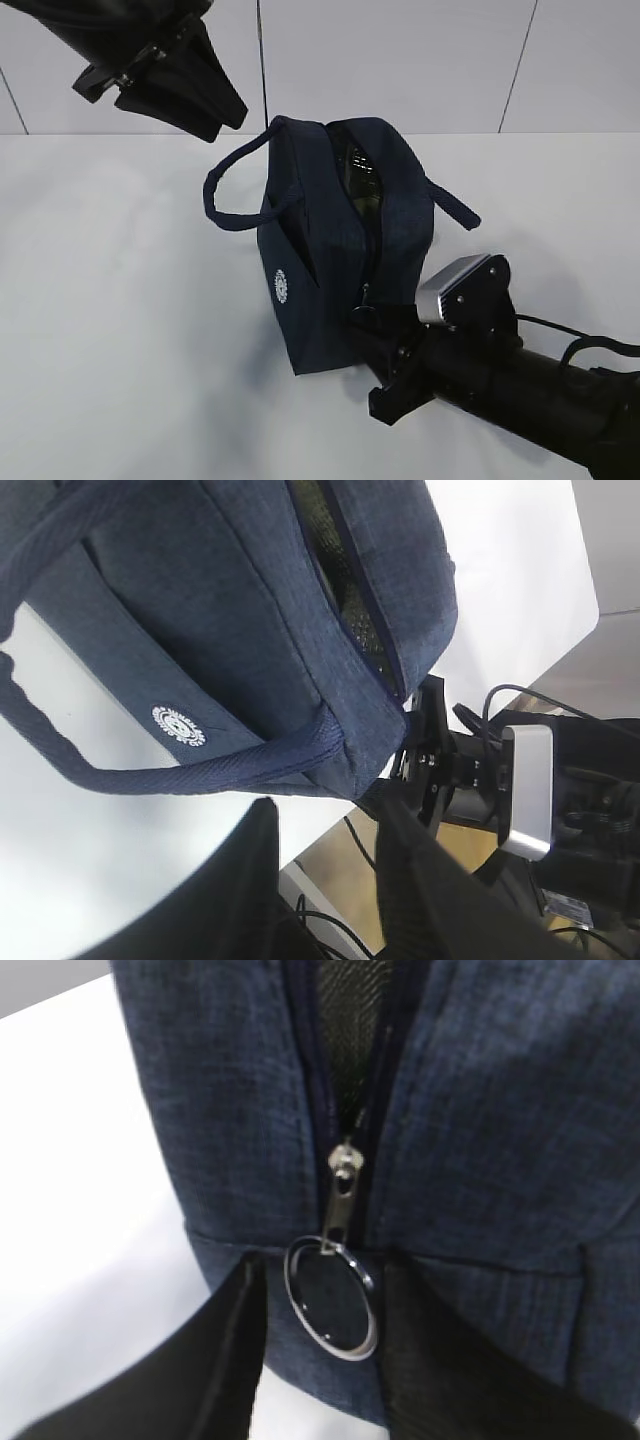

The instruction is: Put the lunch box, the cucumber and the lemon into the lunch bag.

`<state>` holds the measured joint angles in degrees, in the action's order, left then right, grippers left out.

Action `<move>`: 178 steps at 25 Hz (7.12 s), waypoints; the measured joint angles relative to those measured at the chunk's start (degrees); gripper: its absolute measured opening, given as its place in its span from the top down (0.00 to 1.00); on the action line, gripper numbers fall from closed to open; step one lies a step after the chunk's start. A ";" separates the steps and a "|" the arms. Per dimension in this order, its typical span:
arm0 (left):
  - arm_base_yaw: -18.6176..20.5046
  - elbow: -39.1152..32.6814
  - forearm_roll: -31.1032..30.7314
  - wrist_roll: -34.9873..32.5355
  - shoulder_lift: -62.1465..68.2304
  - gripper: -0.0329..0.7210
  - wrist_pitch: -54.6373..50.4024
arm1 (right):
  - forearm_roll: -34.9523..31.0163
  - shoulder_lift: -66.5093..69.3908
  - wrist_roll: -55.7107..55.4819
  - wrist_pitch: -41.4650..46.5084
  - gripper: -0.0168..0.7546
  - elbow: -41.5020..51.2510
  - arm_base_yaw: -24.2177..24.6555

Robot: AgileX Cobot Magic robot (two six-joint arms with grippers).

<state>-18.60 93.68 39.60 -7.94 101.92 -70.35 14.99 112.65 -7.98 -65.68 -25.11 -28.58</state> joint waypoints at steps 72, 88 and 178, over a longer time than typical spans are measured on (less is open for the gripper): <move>0.00 0.00 -0.22 0.00 0.00 0.64 0.00 | -5.70 -16.62 1.46 7.85 0.98 3.92 0.00; 0.00 0.00 -2.07 0.00 0.00 0.64 0.00 | -5.79 -18.01 2.46 10.87 0.98 -0.67 0.00; -20.85 -28.71 -6.86 -16.34 -0.94 0.51 49.23 | -18.48 -21.83 -9.05 73.69 0.98 -37.07 0.00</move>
<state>-39.45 64.97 32.74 -24.28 100.99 -21.12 -3.49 90.81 -17.04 8.02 -62.18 -28.58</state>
